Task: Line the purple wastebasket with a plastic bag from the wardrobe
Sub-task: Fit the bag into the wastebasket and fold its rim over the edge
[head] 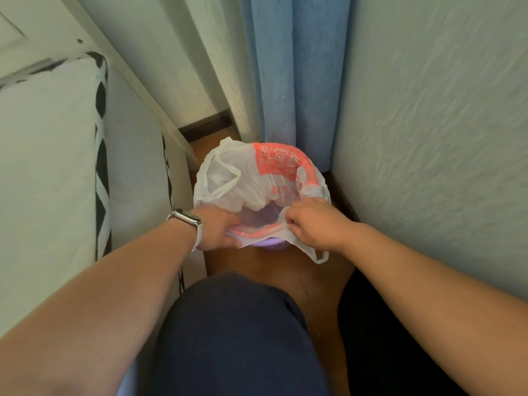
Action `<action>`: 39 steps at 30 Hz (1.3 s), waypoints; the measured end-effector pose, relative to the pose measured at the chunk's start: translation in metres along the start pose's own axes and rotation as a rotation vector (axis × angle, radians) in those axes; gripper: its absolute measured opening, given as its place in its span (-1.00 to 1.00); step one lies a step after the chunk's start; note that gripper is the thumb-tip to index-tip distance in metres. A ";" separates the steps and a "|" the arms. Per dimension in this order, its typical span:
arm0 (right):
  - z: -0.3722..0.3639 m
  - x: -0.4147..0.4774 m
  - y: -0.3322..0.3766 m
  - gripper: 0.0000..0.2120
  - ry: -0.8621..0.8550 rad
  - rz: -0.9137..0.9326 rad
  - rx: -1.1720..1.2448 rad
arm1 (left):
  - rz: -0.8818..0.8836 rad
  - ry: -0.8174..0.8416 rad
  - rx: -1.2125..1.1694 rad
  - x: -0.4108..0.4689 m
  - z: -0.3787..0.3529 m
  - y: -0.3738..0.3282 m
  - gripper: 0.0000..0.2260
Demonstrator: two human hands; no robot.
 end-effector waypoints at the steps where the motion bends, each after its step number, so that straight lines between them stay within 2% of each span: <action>1: 0.002 -0.003 0.000 -0.85 -0.009 0.002 0.026 | 0.002 0.017 0.006 -0.001 -0.004 0.000 -0.53; 3: 0.005 -0.010 0.000 -0.84 0.005 0.012 0.050 | 0.025 0.017 -0.003 -0.002 -0.011 -0.002 -0.48; 7: 0.001 -0.018 -0.005 -0.71 0.134 -0.028 0.032 | 0.013 -0.063 0.078 0.004 -0.016 -0.005 -0.52; 9: -0.006 -0.017 -0.009 -0.77 0.176 -0.059 -0.043 | 0.027 -0.096 0.054 0.005 -0.020 -0.005 -0.54; 11: -0.013 -0.011 -0.011 -0.84 0.162 -0.098 -0.092 | 0.037 -0.107 0.077 0.007 -0.023 -0.003 -0.54; 16: -0.019 0.004 -0.018 -0.83 0.024 -0.181 -0.132 | 0.084 -0.190 0.107 0.021 -0.025 -0.004 -0.52; 25: -0.014 0.007 -0.021 -0.86 0.099 -0.268 -0.070 | 0.070 -0.294 0.069 0.021 -0.023 -0.005 -0.35; 27: -0.004 0.006 -0.019 -0.81 0.032 -0.269 -0.042 | 0.067 -0.390 0.049 0.022 -0.017 -0.009 -0.38; 30: 0.005 0.010 -0.015 -0.81 -0.190 -0.284 0.071 | 0.057 -0.544 0.024 0.027 -0.004 -0.010 -0.52; 33: 0.002 0.021 -0.012 -0.59 -0.279 -0.392 0.181 | 0.153 -0.611 -0.034 0.035 -0.001 0.002 -0.61; 36: -0.006 0.029 -0.012 -0.46 -0.237 -0.469 0.214 | 0.298 -0.646 -0.102 0.041 -0.011 0.014 -0.52; 39: -0.009 0.036 -0.014 -0.36 -0.227 -0.483 0.246 | 0.370 -0.664 -0.199 0.046 -0.019 0.021 -0.40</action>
Point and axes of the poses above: each hand's wrist, its own x-axis towards the middle knuckle, its own z-axis out of the back of the hand, y = z × x, the point moved 1 cm from there along x, towards the middle knuckle, and after that the axes turned 14 degrees about -z, right-handed, at the moved point
